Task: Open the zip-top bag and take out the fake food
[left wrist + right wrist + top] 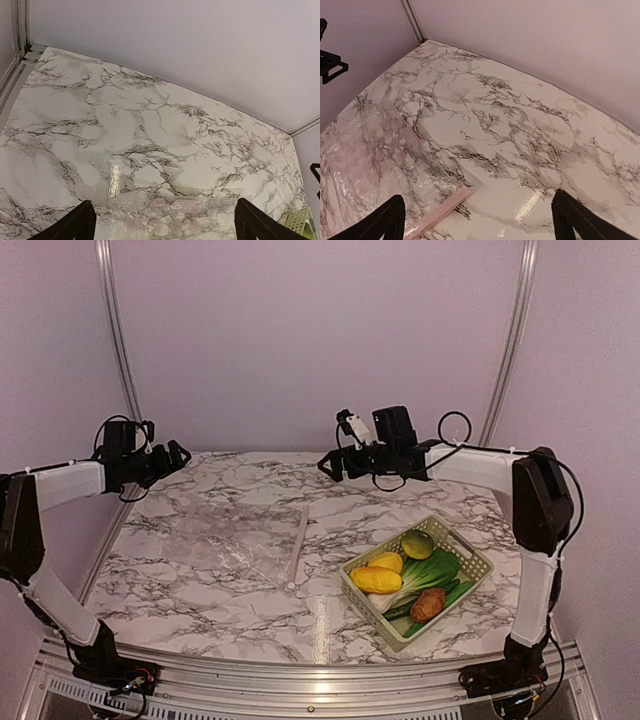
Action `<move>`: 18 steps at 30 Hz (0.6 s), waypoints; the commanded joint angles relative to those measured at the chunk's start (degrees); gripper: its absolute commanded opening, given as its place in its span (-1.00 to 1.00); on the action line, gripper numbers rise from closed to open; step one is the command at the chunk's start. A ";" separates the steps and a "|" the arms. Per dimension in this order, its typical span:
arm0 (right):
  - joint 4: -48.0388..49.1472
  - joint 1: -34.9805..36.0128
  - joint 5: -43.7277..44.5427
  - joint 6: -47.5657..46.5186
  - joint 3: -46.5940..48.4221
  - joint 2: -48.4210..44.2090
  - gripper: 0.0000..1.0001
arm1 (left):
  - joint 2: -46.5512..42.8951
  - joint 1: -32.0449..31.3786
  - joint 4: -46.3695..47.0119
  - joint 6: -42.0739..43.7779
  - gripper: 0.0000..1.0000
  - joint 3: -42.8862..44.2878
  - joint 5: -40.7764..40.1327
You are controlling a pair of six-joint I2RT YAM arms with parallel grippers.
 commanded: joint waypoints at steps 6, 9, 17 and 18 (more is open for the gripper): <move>2.03 -1.53 -0.61 -0.81 -13.47 -17.28 0.97 | -8.45 -12.88 -10.74 8.32 0.98 1.33 -15.14; 3.44 -1.99 0.21 0.06 -20.55 -23.41 0.97 | -9.20 -17.39 -10.43 8.33 0.98 -0.42 -17.95; 9.35 -4.89 1.36 3.22 -38.71 -38.08 0.97 | -8.87 -25.68 -8.02 7.94 0.98 -5.35 -23.76; 9.73 -4.97 1.55 3.51 -40.23 -39.27 0.97 | -9.15 -25.80 -7.23 7.52 0.98 -6.08 -23.53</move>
